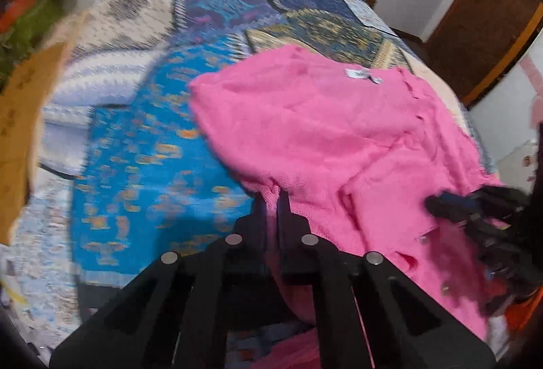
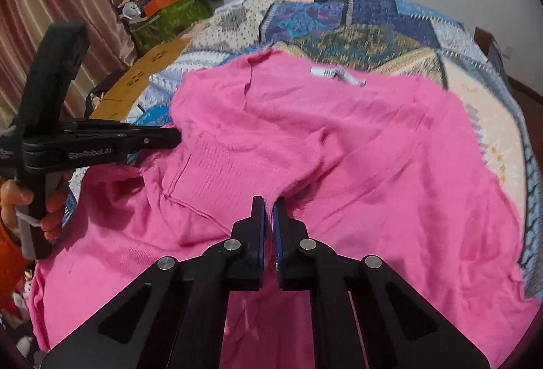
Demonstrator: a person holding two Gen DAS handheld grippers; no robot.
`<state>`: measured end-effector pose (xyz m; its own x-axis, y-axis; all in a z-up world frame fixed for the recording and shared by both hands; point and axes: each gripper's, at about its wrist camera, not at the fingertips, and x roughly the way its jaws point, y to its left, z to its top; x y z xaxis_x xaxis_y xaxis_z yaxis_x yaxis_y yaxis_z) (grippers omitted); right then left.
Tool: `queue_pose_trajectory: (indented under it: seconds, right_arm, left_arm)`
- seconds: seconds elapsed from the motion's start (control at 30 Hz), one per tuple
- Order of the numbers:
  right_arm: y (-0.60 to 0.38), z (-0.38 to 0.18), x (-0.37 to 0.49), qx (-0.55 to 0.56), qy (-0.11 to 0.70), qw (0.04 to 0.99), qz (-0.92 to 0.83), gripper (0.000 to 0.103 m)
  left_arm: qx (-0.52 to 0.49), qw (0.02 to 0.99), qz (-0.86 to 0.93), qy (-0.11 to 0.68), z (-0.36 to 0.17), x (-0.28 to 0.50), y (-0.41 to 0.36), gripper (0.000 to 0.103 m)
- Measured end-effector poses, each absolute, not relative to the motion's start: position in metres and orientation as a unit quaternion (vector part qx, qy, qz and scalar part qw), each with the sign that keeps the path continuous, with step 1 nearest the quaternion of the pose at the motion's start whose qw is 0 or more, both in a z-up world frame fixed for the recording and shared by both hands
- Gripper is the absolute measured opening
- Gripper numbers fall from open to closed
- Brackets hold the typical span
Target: Fold small clothes
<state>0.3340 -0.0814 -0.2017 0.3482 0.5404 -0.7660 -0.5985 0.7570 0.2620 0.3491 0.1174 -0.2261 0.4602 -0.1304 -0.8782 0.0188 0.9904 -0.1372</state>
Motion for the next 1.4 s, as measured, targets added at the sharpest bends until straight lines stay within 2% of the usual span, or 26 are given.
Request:
queue_pose_trajectory:
  seconds: [0.27, 0.43, 0.6, 0.67, 0.7, 0.73, 0.77, 0.83, 0.87, 0.93, 1.0, 1.1, 1.17, 1.23, 1.27, 1.33, 1.4]
  right_arm:
    - [-0.087, -0.177, 0.339, -0.07, 0.42, 0.834, 0.35, 0.003]
    - [-0.082, -0.195, 0.351, -0.134, 0.438, 0.829, 0.322, 0.003]
    - [-0.089, -0.202, 0.358, -0.146, 0.443, 0.832, 0.3, 0.003]
    - [-0.094, -0.196, 0.361, -0.144, 0.443, 0.832, 0.303, 0.006]
    - [-0.096, -0.193, 0.362, -0.144, 0.442, 0.832, 0.303, 0.007]
    - [-0.097, -0.19, 0.364, -0.144, 0.44, 0.833, 0.302, 0.013]
    - [-0.099, -0.186, 0.37, -0.145, 0.438, 0.835, 0.299, 0.024]
    - [-0.101, -0.182, 0.374, -0.141, 0.429, 0.843, 0.292, 0.037]
    - [-0.103, -0.18, 0.379, -0.138, 0.425, 0.847, 0.289, 0.038]
    - [-0.103, -0.18, 0.393, -0.134, 0.425, 0.851, 0.28, 0.038]
    - [-0.101, -0.185, 0.41, -0.13, 0.431, 0.851, 0.271, 0.039]
    - [-0.098, -0.2, 0.433, -0.118, 0.45, 0.843, 0.268, 0.039]
    - [-0.096, -0.21, 0.446, -0.104, 0.463, 0.838, 0.269, 0.039]
    - [-0.096, -0.214, 0.451, -0.082, 0.464, 0.836, 0.281, 0.038]
    - [-0.093, -0.214, 0.453, -0.074, 0.462, 0.834, 0.292, 0.025]
    - [-0.084, -0.214, 0.453, -0.08, 0.46, 0.827, 0.314, 0.008]
    - [-0.076, -0.213, 0.452, -0.105, 0.448, 0.831, 0.312, 0.008]
  left_arm:
    - [-0.057, 0.854, 0.013, 0.517, -0.217, 0.316, 0.179, 0.004]
    - [-0.048, 0.844, 0.014, 0.535, -0.23, 0.304, 0.189, 0.006]
    - [-0.05, 0.857, 0.02, 0.512, -0.215, 0.302, 0.194, 0.007]
    - [-0.06, 0.864, 0.024, 0.499, -0.203, 0.307, 0.203, 0.011]
    - [-0.067, 0.867, 0.029, 0.493, -0.198, 0.311, 0.209, 0.018]
    - [-0.073, 0.869, 0.03, 0.489, -0.195, 0.316, 0.214, 0.028]
    - [-0.078, 0.869, 0.032, 0.487, -0.193, 0.321, 0.218, 0.033]
    - [-0.082, 0.87, 0.038, 0.485, -0.193, 0.337, 0.225, 0.045]
    - [-0.081, 0.869, 0.04, 0.487, -0.195, 0.344, 0.226, 0.046]
    - [-0.081, 0.861, 0.045, 0.5, -0.206, 0.361, 0.229, 0.055]
    - [-0.095, 0.851, 0.051, 0.515, -0.221, 0.376, 0.233, 0.057]
    - [-0.119, 0.838, 0.067, 0.529, -0.244, 0.392, 0.239, 0.057]
    - [-0.127, 0.835, 0.056, 0.533, -0.252, 0.4, 0.236, 0.048]
    - [-0.124, 0.835, 0.03, 0.535, -0.256, 0.409, 0.228, 0.007]
    - [-0.119, 0.835, 0.025, 0.537, -0.256, 0.413, 0.224, 0.007]
    - [-0.094, 0.842, 0.021, 0.531, -0.255, 0.423, 0.212, 0.007]
    - [-0.06, 0.852, 0.019, 0.521, -0.249, 0.433, 0.2, 0.007]
